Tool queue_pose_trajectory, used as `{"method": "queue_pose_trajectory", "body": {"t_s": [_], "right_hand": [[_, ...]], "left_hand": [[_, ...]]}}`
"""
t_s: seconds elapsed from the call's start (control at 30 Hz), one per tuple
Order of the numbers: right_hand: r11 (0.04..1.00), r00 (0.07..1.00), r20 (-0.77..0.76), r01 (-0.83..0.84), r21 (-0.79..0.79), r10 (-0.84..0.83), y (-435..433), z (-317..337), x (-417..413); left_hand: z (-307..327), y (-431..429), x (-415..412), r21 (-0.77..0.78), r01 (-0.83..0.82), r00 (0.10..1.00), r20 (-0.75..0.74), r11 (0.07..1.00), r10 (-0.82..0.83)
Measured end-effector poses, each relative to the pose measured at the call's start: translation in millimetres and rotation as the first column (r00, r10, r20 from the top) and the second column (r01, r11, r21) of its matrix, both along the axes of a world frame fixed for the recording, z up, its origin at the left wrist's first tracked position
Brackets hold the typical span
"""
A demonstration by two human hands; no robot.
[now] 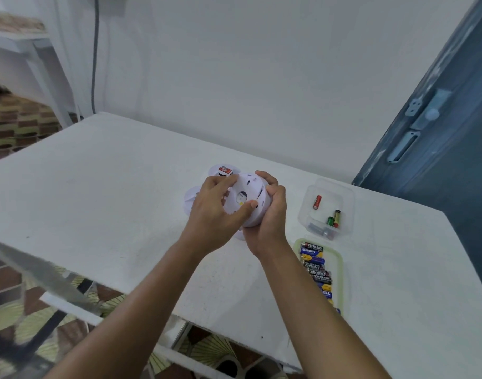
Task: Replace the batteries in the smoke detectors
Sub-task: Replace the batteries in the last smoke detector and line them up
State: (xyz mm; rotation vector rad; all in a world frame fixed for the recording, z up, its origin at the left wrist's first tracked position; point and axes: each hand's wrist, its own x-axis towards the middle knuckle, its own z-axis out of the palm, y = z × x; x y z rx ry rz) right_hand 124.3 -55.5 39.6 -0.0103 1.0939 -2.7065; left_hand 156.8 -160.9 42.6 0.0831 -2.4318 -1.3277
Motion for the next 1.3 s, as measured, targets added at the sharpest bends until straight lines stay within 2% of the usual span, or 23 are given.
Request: {"method": "queue_pose_trajectory", "body": {"t_s": [0.2, 0.33, 0.57, 0.73, 1.0, 1.17, 1.3], "right_hand": [[0.993, 0.996, -0.051, -0.061, 0.098, 0.067, -3.5, -1.8, 0.5], [0.996, 0.995, -0.088, -0.036, 0.085, 0.043, -6.3, -7.5, 0.9], [0.992, 0.996, -0.04, -0.073, 0.1, 0.077, -3.9, -3.7, -0.8], [0.986, 0.997, 0.014, -0.082, 0.144, 0.081, 0.8, -2.3, -2.9], [0.993, 0.99, 0.103, -0.102, 0.065, 0.095, 13.7, -2.3, -8.4], [0.993, 0.976, 0.185, -0.112, -0.027, 0.115, 20.8, -1.5, -16.4], [0.993, 0.968, 0.22, -0.11, -0.046, 0.118, 20.2, 1.1, -19.7]], "left_hand": [[5.6, -5.5, -4.5, 0.274, -0.163, 0.982, 0.136, 0.948, 0.129], [4.2, -2.9, -5.2, 0.356, -0.191, 0.976, 0.166, 0.915, 0.139], [1.6, -0.2, 0.3, 0.172, -0.057, 0.998, 0.012, 0.983, 0.056], [-4.3, -3.5, -1.7, 0.079, -0.011, 1.0, -0.003, 0.997, 0.011], [-11.2, -11.7, -4.2, -0.072, 0.087, 0.996, -0.001, 0.994, -0.087], [-10.2, -24.9, -5.1, -0.08, 0.153, 0.969, -0.184, 0.985, -0.165], [-11.7, -24.6, -1.6, -0.268, 0.259, 0.895, -0.296, 0.928, -0.335]]}}
